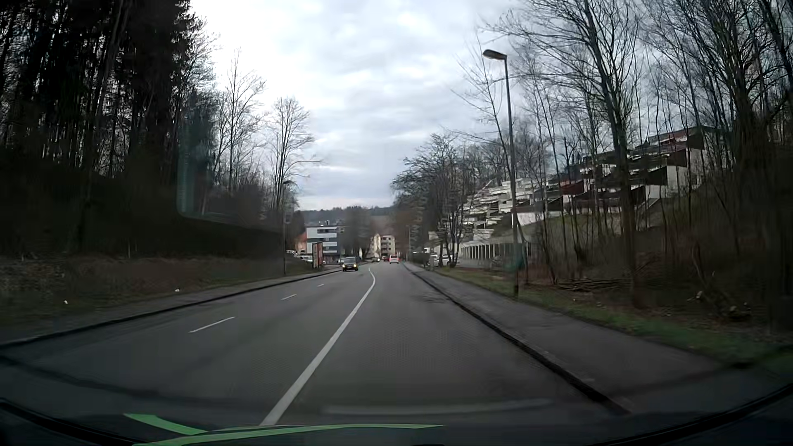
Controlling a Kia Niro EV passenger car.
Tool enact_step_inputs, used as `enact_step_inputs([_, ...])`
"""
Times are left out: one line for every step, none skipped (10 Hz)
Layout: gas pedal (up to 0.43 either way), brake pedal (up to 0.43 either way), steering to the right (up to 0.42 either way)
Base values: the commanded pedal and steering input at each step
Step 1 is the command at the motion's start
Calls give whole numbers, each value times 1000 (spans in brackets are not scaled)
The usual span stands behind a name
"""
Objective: Follow the waypoints while adhering to traffic rules and regulations
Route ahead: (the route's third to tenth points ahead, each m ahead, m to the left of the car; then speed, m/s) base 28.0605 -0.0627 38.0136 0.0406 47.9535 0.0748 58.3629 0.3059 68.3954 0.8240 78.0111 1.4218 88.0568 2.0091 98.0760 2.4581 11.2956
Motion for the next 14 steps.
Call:
enact_step_inputs([0, 49, -1])
enact_step_inputs([0, 49, 0])
enact_step_inputs([0, 49, 0])
enact_step_inputs([0, 49, 0])
enact_step_inputs([0, 49, 0])
enact_step_inputs([0, 49, 0])
enact_step_inputs([0, 49, 0])
enact_step_inputs([0, 49, 1])
enact_step_inputs([0, 49, 0])
enact_step_inputs([0, 55, 1])
enact_step_inputs([0, 49, 1])
enact_step_inputs([0, 55, 1])
enact_step_inputs([0, 49, 1])
enact_step_inputs([0, 55, 1])
